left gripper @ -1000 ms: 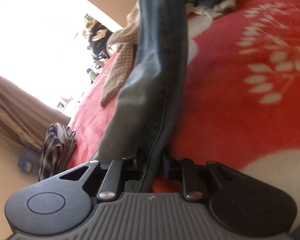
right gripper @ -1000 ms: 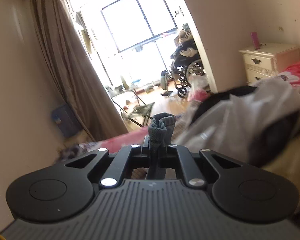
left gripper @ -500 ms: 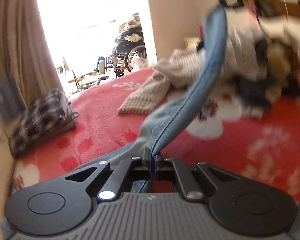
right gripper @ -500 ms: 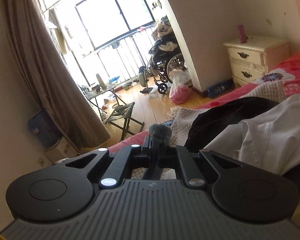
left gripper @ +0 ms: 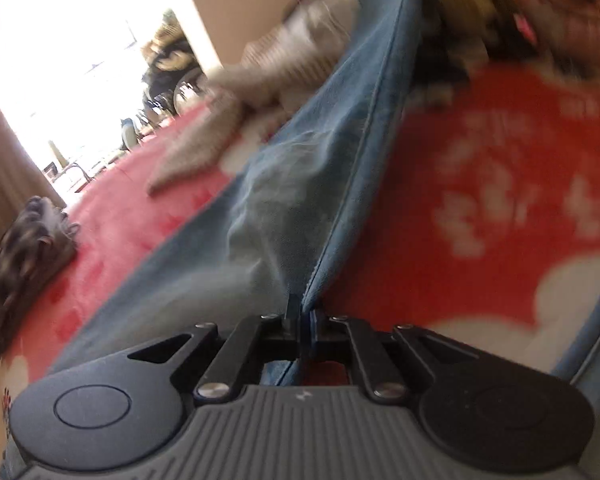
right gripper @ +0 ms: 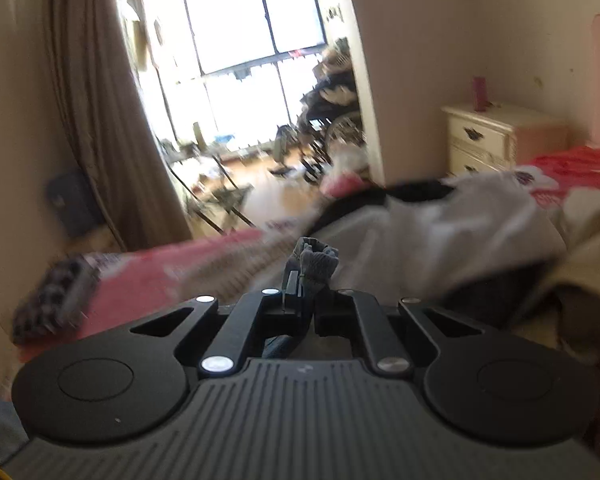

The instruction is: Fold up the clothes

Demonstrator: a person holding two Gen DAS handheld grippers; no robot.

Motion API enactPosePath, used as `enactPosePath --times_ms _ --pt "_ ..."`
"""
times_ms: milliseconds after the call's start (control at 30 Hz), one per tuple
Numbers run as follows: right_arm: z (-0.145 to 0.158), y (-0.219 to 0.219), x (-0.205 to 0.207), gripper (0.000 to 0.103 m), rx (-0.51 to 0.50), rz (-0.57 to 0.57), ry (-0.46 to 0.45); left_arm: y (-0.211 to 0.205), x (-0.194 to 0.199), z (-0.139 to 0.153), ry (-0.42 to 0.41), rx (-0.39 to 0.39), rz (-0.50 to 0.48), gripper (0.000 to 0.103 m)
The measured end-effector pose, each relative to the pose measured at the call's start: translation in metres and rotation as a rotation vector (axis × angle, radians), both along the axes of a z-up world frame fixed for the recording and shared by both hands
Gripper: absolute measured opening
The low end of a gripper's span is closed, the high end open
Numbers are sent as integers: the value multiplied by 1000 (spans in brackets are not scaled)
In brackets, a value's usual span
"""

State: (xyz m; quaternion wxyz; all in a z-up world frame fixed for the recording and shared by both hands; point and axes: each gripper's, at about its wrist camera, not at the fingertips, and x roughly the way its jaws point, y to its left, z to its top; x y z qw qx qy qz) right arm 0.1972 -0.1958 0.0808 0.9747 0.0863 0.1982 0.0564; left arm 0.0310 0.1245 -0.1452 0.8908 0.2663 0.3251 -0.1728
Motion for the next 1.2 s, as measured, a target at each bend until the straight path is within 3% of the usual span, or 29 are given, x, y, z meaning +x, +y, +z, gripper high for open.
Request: enactPosePath --times_ms 100,233,300,367,467,600,733,833,900,1000,1100,1200 --pt "-21 -6 -12 6 -91 -48 32 3 1 3 17 -3 -1 6" --pt "-49 -14 -27 16 -212 -113 74 3 1 9 40 16 4 12" --pt "-63 -18 -35 22 -273 -145 96 2 0 13 50 16 10 16" --pt "-77 -22 -43 24 -334 -177 117 2 -1 18 62 -4 24 30" --pt "-60 -18 -66 28 -376 -256 -9 5 -5 30 80 -84 57 39" --pt "-64 32 -73 28 -347 -8 -37 8 -10 41 119 -235 115 41" --pt "-105 119 -54 26 -417 326 30 9 -12 41 155 -305 209 42" --pt "-150 164 -27 26 -449 454 110 16 -15 35 182 -336 297 42" --pt "-178 171 -2 25 -476 431 176 26 -19 33 198 -373 339 42" --pt "-203 145 32 21 -469 259 300 45 -29 36 193 -434 390 42" --pt "-186 121 26 19 -379 189 293 71 -39 44 140 -489 455 42" --pt "-159 130 -1 19 -315 270 209 100 -37 43 120 -558 552 43"
